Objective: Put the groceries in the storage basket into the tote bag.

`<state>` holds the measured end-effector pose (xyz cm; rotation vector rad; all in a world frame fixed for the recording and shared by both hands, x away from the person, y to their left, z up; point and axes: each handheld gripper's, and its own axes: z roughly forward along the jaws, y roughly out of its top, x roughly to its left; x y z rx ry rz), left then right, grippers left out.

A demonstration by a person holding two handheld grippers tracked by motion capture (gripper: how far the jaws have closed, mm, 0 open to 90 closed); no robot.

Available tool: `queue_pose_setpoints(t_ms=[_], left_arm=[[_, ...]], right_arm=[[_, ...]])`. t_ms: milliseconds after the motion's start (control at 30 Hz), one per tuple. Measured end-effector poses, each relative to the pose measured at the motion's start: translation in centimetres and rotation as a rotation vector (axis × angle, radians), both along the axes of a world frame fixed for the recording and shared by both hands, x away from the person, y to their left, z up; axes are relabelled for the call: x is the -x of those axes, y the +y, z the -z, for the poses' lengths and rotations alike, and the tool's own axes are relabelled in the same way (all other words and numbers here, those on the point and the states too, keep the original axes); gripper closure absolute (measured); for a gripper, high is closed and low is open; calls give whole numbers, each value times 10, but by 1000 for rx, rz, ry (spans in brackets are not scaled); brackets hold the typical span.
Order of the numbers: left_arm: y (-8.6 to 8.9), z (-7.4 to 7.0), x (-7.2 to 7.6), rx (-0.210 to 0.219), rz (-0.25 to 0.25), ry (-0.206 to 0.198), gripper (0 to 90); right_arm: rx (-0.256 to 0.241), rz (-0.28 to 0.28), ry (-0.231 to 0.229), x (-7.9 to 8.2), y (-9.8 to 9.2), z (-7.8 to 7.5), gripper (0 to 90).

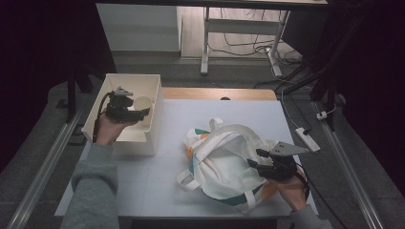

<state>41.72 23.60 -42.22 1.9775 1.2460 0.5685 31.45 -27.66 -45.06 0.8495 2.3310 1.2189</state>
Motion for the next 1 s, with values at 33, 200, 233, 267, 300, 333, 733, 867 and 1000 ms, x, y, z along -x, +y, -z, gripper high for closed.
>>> queue_pose_setpoints(t_ms=[33, 200, 233, 267, 300, 333, 733, 867, 1000], left_arm=[[0, 1, -1, -4, -4, 2, 220], [6, 4, -8, -13, -27, 6, 204], [7, 5, -10, -17, -26, 7, 197], [8, 7, -12, -12, -28, 8, 191], [9, 9, -14, -7, -23, 15, 188], [10, 11, -18, -7, -17, 32, 179], [16, 33, -49, -32, -7, 135, 106], [20, 37, -54, -23, -11, 145, 91], [22, 41, -57, -5, -8, 145, 85]], right_arm=[[-3, 1, -1, 0, 0, 0, 457], [0, 0, 1, 0, 0, 0, 454], [-3, 0, 0, 0, 1, -1, 452], [-5, -1, -2, 1, 0, -2, 452], [-7, 1, -3, 1, 0, -3, 452], [-8, 1, -5, 1, 1, -4, 452], [-6, -8, -8, 3, 1, -3, 450], [-7, -7, -2, 2, 1, -2, 450], [-7, -7, 0, 2, 1, -2, 450]])
